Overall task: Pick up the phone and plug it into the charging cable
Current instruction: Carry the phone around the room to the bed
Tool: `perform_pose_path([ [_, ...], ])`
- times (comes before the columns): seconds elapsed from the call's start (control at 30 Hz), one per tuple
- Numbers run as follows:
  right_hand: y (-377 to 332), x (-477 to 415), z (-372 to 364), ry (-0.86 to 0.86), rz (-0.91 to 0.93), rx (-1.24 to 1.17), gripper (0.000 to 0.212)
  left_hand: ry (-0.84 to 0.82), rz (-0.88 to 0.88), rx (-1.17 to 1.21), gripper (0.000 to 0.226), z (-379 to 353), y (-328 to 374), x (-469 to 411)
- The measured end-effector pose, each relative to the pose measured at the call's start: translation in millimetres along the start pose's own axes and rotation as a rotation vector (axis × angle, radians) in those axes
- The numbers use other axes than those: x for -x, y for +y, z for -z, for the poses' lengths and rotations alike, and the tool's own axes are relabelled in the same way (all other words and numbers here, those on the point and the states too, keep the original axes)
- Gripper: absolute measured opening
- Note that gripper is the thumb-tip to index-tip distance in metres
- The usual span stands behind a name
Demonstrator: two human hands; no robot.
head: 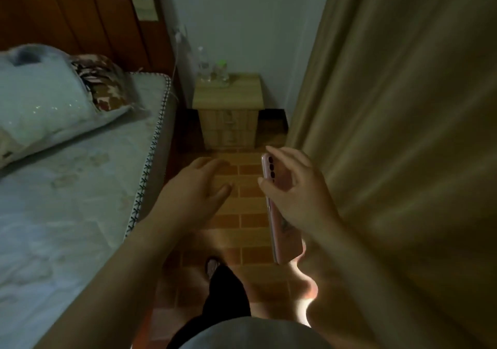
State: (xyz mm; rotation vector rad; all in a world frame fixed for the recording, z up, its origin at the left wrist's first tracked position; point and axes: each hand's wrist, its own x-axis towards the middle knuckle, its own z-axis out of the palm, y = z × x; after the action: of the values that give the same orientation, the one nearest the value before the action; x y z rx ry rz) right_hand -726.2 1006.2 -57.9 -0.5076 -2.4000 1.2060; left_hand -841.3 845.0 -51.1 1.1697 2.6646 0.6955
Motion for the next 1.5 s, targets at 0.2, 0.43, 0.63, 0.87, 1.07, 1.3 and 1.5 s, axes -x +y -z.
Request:
perform_pose_path([
  [0.2,-5.2,-140.8,-42.0,-0.034,0.029,0.022,0.053,0.041,0.006,-0.026,0.049,40.9,-62.0,-122.8],
  [0.43,5.1,-261.7,-91.3,-0.081,0.014,0.054,0.055,0.034,0.028,-0.033,0.047,60.1,-134.7,-228.0],
  [0.63,20.3,-367.0,-126.8,-0.167,0.028,0.059,0.054,0.025,0.079,0.020,0.043,70.4,-184.5,-310.4],
  [0.87,23.6,-521.2,-180.7,-0.271,0.142,-0.029,0.049,0.110,0.229,0.000,0.044,97.7,-254.8,-413.5],
  [1.07,8.9,-627.4,-244.8,-0.400,0.225,-0.069,0.049,0.206,0.400,0.005,0.041,122.0,-315.0,-465.3],
  [1.3,-39.1,-701.2,-352.9,-0.627,0.334,-0.113,0.055,0.272,0.618,0.024,0.042,163.3,-405.3,-473.9],
  [1.5,-78.0,-756.5,-451.6,-0.709,0.399,-0.063,0.056,0.333,0.718,0.025,0.038,210.6,-498.9,-484.1],
])
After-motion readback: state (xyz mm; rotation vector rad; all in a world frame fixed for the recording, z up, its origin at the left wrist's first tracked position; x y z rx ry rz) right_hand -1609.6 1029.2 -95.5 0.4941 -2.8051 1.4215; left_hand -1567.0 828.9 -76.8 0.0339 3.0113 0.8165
